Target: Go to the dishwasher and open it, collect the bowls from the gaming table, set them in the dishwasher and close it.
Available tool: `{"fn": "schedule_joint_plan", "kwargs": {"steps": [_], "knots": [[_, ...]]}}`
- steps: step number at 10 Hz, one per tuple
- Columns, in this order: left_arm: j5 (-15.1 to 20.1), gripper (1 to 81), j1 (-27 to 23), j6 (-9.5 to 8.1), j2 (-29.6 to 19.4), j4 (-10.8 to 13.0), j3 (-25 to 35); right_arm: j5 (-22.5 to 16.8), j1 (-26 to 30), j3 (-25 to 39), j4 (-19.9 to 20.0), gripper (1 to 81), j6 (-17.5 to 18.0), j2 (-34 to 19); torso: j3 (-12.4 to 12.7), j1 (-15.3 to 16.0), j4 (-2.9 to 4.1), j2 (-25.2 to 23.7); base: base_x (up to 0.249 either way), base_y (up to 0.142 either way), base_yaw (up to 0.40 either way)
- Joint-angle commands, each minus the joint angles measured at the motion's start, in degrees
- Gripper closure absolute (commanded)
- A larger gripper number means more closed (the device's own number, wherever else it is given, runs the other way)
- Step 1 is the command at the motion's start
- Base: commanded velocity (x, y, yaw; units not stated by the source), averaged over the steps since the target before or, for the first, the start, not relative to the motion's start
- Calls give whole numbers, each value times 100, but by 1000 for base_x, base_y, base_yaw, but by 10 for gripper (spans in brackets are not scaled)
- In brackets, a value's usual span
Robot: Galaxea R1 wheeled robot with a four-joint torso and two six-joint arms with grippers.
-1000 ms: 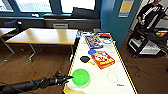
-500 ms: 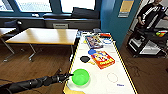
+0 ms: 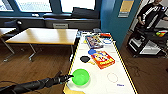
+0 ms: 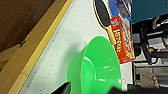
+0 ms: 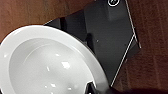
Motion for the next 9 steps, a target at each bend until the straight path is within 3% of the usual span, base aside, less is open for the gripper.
{"fn": "schedule_joint_plan", "kwargs": {"steps": [1, 7, 9], "knots": [[73, 10, -593, 51, 66, 167, 12, -371, 86, 217, -144, 811, -39, -159, 0, 0, 0, 0, 0, 0, 0], [108, 10, -505, -10, 435, 114, -128, -379, 113, 287, -152, 811, -48, -159, 0, 2, 0, 2, 0, 0, 0], [109, 10, -400, -107, 523, 62, -216, -388, 148, 349, -152, 811, -48, -159, 0, 2, 0, 2, 0, 0, 0]]}}
